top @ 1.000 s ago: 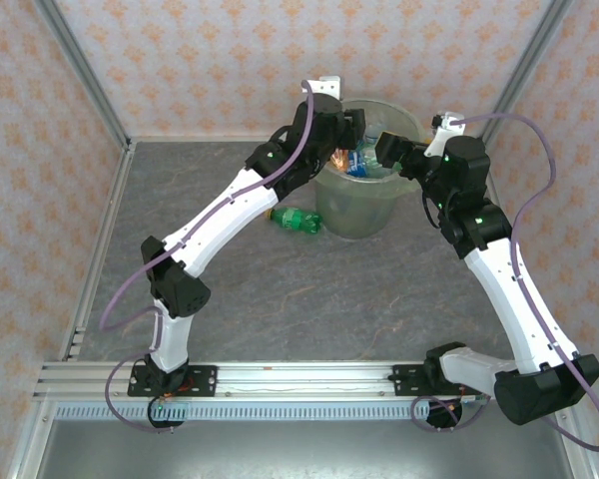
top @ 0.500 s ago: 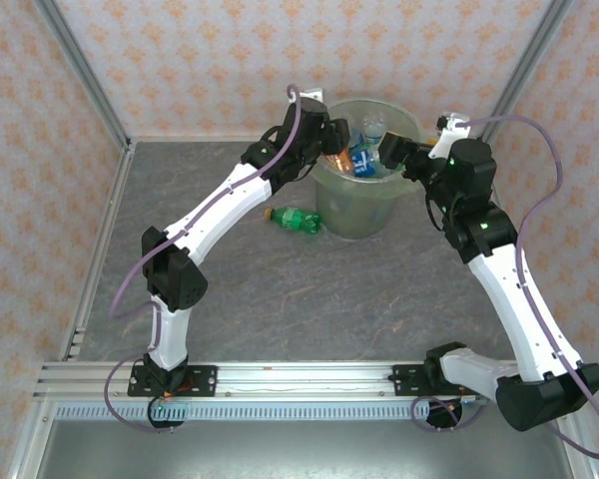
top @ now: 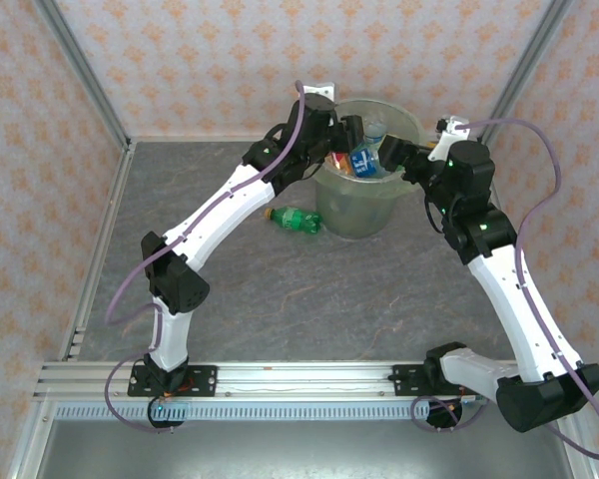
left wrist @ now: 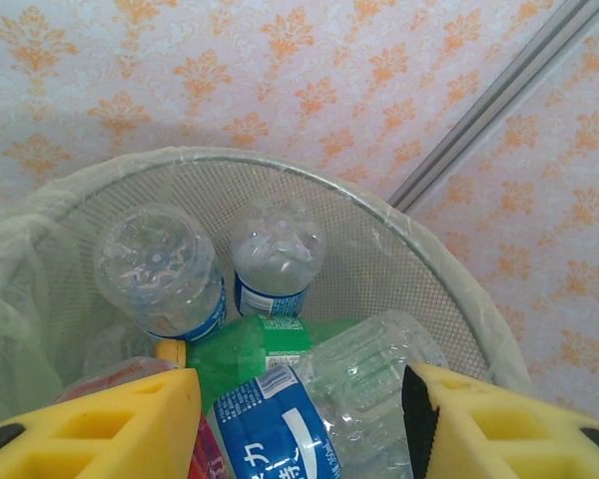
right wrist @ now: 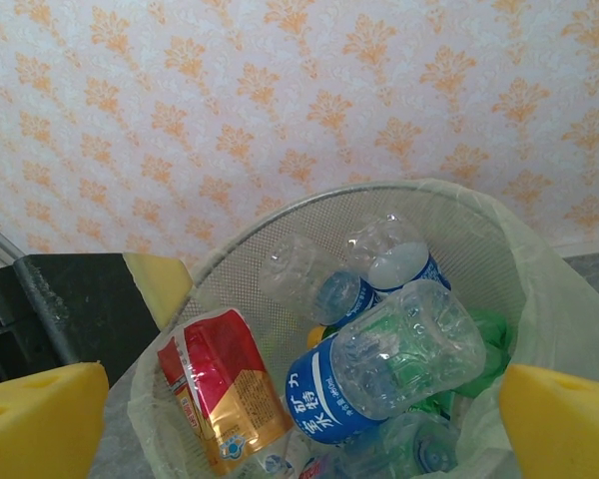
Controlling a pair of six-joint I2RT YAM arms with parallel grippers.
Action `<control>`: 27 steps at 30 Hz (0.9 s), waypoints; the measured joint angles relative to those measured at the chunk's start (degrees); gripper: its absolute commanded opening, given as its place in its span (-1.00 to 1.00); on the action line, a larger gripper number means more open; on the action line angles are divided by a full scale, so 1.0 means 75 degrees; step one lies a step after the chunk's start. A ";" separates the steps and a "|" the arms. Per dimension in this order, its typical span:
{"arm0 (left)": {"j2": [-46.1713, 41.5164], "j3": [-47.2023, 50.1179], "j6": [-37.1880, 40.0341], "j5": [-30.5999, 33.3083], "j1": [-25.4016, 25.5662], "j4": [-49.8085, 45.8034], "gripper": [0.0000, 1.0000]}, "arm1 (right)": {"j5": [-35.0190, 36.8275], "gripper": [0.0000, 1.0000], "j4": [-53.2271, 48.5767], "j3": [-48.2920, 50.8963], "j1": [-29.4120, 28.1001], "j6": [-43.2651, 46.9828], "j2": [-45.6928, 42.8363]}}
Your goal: Put the plastic bottles in the bin
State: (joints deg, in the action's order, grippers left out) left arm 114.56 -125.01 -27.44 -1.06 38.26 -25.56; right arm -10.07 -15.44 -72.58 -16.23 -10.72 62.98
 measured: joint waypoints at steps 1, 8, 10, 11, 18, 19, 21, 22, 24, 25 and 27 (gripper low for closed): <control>0.0003 0.0000 0.0017 -0.0015 0.0000 -0.0012 0.14 | -0.0009 0.99 0.0003 0.0000 0.0000 -0.0026 0.0000; 0.0119 0.0000 0.0038 -0.0210 -0.0009 -0.0117 0.10 | -0.0067 0.99 0.0003 -0.0003 0.0000 -0.0119 0.0009; 0.0224 0.0000 0.0020 -0.0236 -0.0023 -0.0245 0.08 | -0.0067 0.99 0.0003 -0.0003 0.0000 -0.0152 0.0009; 0.0286 0.0006 -0.0003 -0.0259 -0.0041 -0.0321 0.08 | -0.0067 0.99 0.0003 -0.0003 0.0000 -0.0169 0.0009; 0.0329 0.0093 -0.0020 -0.0230 -0.0204 -0.0545 0.11 | -0.0067 0.99 0.0003 0.0000 -0.0017 -0.0227 0.0009; 0.0312 0.0093 -0.0020 -0.0204 -0.0210 -0.0554 0.18 | -0.0067 0.99 0.0006 -0.0003 -0.0035 -0.0230 0.0009; 0.0239 0.0099 -0.0029 -0.0169 -0.0207 -0.0568 0.32 | -0.0067 0.99 0.0006 0.0000 -0.0067 -0.0230 0.0009; 0.0172 0.0122 -0.0061 -0.0140 -0.0210 -0.0568 0.37 | -0.0067 0.99 0.0012 0.0000 -0.0087 -0.0230 0.0012; -0.0044 0.0198 -0.0128 -0.0032 -0.0201 -0.0562 0.44 | -0.0096 0.99 0.0047 0.0000 -0.0122 -0.0230 0.0035; -0.0233 0.0323 -0.0149 0.0032 -0.0204 -0.0557 0.55 | -0.0111 0.99 0.0085 -0.0003 -0.0143 -0.0230 0.0064; -0.0708 0.0659 -0.0207 0.0204 -0.0210 -0.0560 0.65 | -0.0137 0.99 0.0181 0.0000 -0.0187 -0.0230 0.0134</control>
State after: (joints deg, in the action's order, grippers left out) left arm 109.25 -120.07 -28.99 0.47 36.69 -29.76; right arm -11.09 -14.09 -72.58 -17.63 -12.45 63.99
